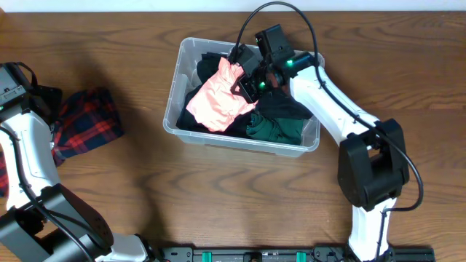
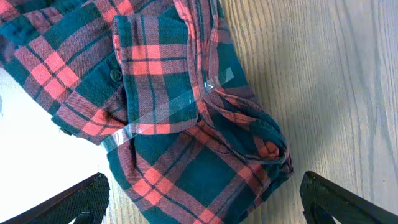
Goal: Pack container
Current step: 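Lower the pink shirt into the container and open the right gripper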
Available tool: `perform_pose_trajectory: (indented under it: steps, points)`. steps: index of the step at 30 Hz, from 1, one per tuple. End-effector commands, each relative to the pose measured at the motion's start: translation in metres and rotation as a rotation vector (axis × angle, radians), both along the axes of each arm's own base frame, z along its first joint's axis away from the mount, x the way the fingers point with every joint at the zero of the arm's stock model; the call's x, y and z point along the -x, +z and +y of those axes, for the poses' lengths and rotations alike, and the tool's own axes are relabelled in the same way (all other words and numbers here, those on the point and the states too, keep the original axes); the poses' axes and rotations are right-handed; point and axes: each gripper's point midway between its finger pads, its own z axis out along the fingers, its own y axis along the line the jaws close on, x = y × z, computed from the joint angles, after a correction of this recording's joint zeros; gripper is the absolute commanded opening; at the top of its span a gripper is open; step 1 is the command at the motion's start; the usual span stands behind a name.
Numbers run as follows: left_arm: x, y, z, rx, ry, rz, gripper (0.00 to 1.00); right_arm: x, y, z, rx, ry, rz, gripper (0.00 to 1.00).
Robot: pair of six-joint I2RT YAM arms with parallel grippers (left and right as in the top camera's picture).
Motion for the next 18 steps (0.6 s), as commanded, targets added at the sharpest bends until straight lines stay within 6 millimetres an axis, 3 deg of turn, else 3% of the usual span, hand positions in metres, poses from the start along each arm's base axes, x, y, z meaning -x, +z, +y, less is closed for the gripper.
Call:
perform_pose_trajectory:
  steps: [1,4,6,10,13,18]
  points:
    - [0.002,-0.003,0.004,-0.007,0.014,0.013,0.98,-0.017,-0.012,-0.011,0.109,-0.049,-0.079,0.04]
    - [0.002,-0.003,0.004,-0.007,0.014,0.013,0.98,-0.032,-0.007,-0.019,0.144,-0.077,-0.15,0.16]
    - [0.003,-0.003,0.004,-0.006,0.014,0.013,0.98,-0.037,-0.004,-0.019,0.145,-0.076,-0.179,0.39]
    - [0.002,-0.003,0.004,-0.007,0.014,0.013,0.98,-0.043,0.003,-0.018,0.142,-0.086,-0.213,0.69]
    - [0.002,-0.003,0.004,-0.007,0.014,0.013,0.98,-0.049,0.01,-0.018,0.149,-0.098,-0.237,0.78]
    - [0.003,-0.003,0.004,-0.006,0.014,0.013,0.98,-0.058,0.04,-0.019,0.138,-0.121,-0.3,0.8]
